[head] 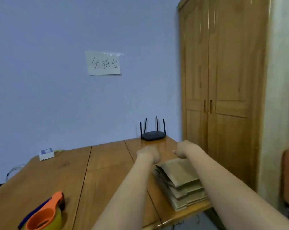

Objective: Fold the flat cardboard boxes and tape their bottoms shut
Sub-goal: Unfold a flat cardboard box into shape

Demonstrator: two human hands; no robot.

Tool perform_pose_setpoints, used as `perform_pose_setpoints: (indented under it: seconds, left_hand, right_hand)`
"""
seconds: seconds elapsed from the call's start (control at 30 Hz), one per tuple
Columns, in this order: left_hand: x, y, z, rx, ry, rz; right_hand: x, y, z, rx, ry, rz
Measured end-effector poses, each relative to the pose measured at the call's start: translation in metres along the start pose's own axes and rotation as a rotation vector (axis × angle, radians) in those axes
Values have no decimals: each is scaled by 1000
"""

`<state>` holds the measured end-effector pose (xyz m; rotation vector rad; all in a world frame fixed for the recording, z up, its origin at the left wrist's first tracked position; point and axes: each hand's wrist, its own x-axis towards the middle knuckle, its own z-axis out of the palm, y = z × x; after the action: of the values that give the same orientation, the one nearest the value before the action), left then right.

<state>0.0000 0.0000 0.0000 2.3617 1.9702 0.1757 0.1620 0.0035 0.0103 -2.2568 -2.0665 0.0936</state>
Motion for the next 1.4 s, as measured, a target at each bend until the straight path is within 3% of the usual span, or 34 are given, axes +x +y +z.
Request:
perform_pose_setpoints:
  seconds: [0.37,0.67,0.8,0.97,1.17,1.4]
  left_hand:
    - [40,29,74,-194,-204,-10]
    - [51,29,106,-262,-244,-32]
    - [48,27,109,-290,-218,-30]
    - [47,9,99,-415,-195,-41]
    - [30,-24,54,-627,-88,62]
    - [-34,-104,10,-848,134,102]
  right_hand:
    - [24,62,56,74,-117,143]
    - [29,66,65,192,-122,150]
    - [29,62,67,257,-83,176]
    - [26,46,43,478,80,211]
    - [15,-2,-3,612,188,-19]
    - [-24,-86,-25,565,212,-381]
